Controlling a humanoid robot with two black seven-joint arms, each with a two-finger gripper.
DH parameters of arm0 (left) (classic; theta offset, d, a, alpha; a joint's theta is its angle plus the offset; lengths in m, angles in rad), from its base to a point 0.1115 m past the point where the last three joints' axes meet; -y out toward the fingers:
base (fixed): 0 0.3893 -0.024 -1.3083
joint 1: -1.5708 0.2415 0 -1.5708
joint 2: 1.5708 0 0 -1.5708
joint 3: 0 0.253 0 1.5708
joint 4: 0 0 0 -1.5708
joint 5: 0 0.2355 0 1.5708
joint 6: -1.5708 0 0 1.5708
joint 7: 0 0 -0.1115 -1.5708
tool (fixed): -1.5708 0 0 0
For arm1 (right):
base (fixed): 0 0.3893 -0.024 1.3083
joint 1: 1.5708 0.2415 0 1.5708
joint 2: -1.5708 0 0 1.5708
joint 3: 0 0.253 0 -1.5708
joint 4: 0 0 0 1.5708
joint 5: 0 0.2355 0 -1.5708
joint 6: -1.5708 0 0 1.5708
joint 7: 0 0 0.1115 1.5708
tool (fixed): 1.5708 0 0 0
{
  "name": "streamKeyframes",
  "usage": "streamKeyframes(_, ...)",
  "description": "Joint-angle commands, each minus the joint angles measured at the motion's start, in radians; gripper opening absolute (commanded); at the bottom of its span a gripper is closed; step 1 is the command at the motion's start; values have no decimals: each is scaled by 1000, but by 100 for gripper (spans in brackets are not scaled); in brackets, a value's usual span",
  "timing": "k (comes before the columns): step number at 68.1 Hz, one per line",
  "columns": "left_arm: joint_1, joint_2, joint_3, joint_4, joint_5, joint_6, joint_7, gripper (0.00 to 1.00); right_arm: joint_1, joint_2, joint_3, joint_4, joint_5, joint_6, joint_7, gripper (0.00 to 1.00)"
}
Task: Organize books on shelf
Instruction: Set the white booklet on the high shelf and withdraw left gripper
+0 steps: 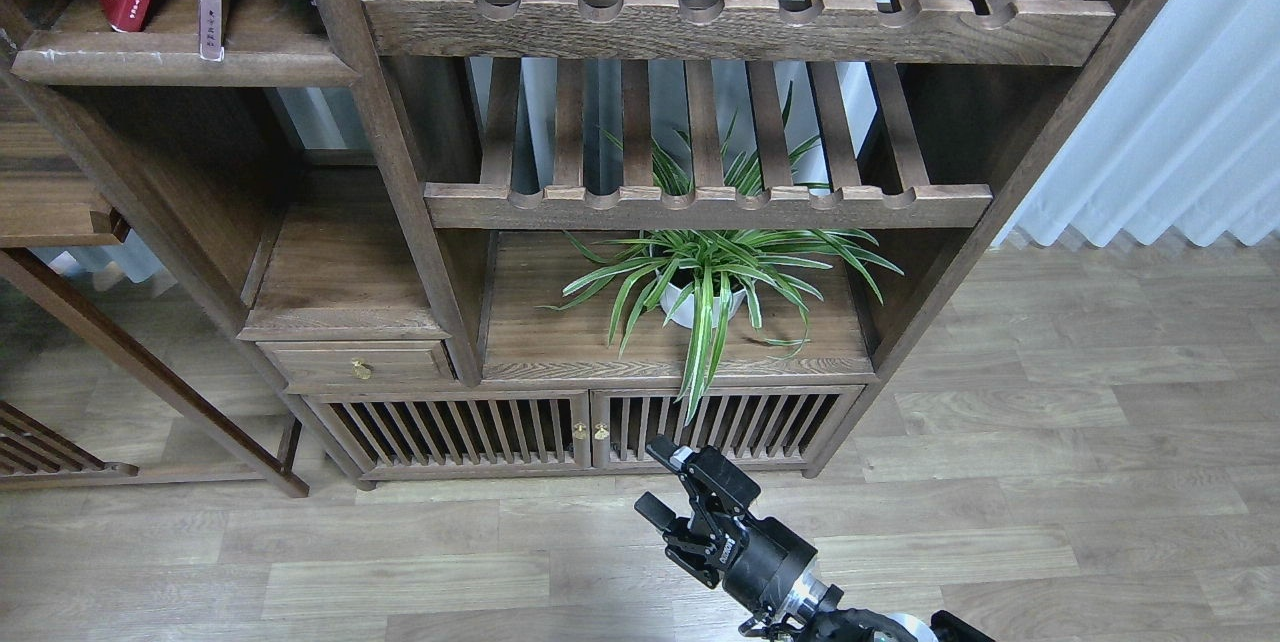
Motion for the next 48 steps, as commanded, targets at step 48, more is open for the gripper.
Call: streamKeyframes(48,338,446,-11,-660,-223,0,-5,92,13,4,1,-13,-2,0,40,100)
